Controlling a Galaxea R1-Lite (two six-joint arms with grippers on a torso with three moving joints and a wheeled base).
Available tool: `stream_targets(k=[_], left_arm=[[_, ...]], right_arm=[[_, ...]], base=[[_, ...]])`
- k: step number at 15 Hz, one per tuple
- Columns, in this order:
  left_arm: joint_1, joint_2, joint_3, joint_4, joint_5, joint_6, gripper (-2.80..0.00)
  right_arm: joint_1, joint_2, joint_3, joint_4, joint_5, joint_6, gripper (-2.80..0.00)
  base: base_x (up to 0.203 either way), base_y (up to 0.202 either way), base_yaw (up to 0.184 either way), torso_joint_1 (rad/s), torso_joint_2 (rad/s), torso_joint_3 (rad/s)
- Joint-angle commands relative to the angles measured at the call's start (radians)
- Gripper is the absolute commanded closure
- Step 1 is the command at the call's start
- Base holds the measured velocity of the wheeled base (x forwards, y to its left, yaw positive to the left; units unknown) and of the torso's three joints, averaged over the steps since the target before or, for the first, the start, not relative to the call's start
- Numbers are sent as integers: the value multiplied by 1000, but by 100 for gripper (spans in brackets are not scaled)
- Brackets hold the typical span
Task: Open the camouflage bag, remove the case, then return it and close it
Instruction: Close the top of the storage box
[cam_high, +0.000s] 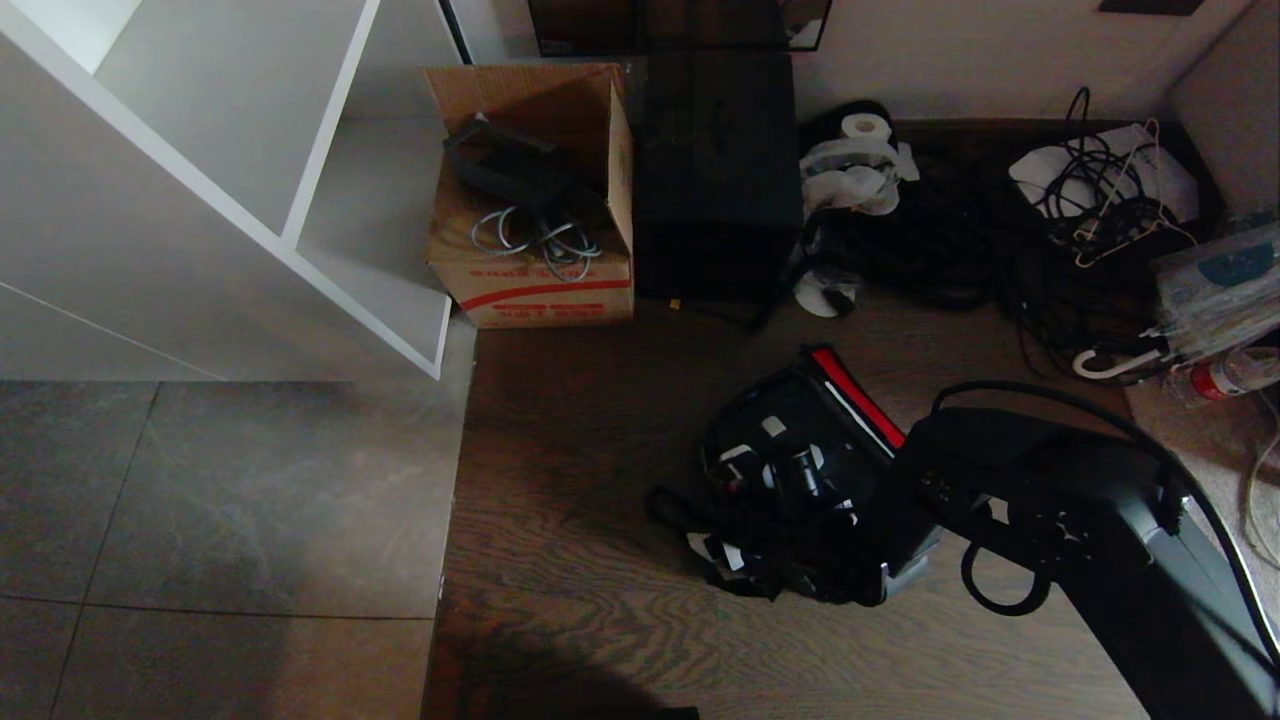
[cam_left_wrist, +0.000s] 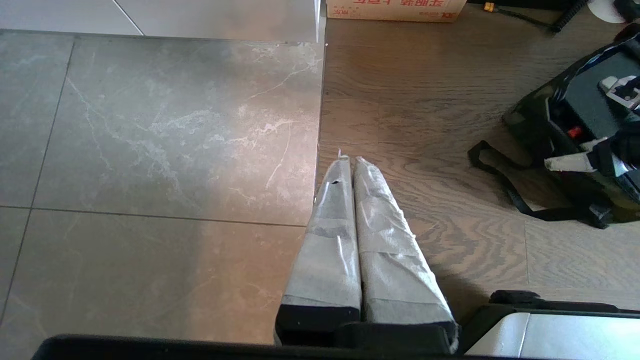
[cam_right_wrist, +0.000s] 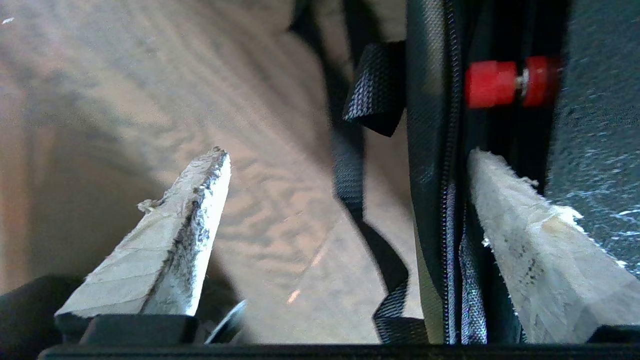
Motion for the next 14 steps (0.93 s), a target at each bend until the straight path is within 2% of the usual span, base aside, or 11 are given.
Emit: stream_targets(k=[1,2,3,14], left_arm=[[0,0,0,0,0,0,0],[0,0,0,0,0,0,0],[0,0,0,0,0,0,0],[0,0,0,0,0,0,0]], right_arm=[[-1,21,-4,-3,-4,-3,-280],[-1,26,-5,-3,-5,-2,-280],[-1,26,-5,-3,-5,-2,0],[0,32,-7,-9,-30,-5,0]], base=[[0,0,0,0,0,0],[0,0,0,0,0,0],[0,0,0,0,0,0],[0,0,0,0,0,0]])
